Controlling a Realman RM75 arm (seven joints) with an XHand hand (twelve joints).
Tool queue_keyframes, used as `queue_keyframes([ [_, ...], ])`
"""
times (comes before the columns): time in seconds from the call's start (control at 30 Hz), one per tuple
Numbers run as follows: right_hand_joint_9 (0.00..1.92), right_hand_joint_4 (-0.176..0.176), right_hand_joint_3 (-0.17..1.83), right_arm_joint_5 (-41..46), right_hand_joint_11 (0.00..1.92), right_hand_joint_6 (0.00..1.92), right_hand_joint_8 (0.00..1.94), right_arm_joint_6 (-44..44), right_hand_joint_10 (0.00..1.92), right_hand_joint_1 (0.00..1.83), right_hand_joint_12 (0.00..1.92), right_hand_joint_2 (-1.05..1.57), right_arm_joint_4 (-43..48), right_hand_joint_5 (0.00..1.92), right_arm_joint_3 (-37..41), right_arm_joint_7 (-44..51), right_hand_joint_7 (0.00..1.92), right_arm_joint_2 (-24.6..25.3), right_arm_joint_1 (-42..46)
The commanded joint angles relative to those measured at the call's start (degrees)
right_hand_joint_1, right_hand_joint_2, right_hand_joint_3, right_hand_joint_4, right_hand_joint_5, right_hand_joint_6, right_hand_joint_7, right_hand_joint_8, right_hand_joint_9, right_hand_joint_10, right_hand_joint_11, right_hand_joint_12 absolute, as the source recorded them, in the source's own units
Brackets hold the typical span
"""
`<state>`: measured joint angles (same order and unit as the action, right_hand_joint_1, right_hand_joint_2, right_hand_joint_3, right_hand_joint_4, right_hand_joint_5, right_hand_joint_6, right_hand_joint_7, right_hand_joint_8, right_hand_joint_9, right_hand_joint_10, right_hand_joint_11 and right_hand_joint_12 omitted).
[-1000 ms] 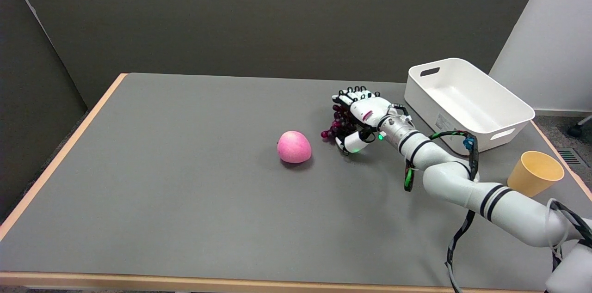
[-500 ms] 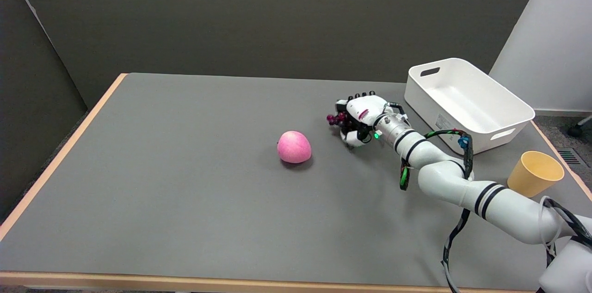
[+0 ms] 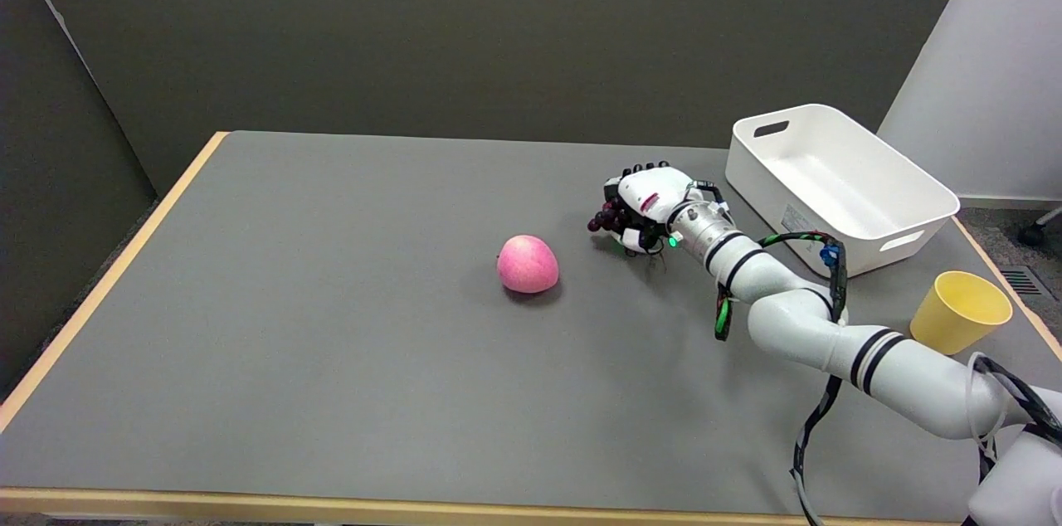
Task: Pick up the grapes.
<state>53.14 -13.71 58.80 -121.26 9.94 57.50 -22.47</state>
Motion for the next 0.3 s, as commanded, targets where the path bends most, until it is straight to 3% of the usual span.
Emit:
queue_keyframes([
  [0.03, 0.90, -0.176, 0.31, -0.5, 0.83, 1.51, 1.53, -5.6, 1.59, 1.18, 1.92, 1.14, 10.2, 0.64, 4.2, 0.5, 0.70, -4.2, 1.4],
  [0.3, 0.91, -0.176, 0.31, -0.1, 0.84, 1.52, 1.54, -6.8, 1.62, 1.17, 1.92, 1.14, 16.3, 0.64, 19.7, 2.1, 0.70, -7.2, 4.9],
])
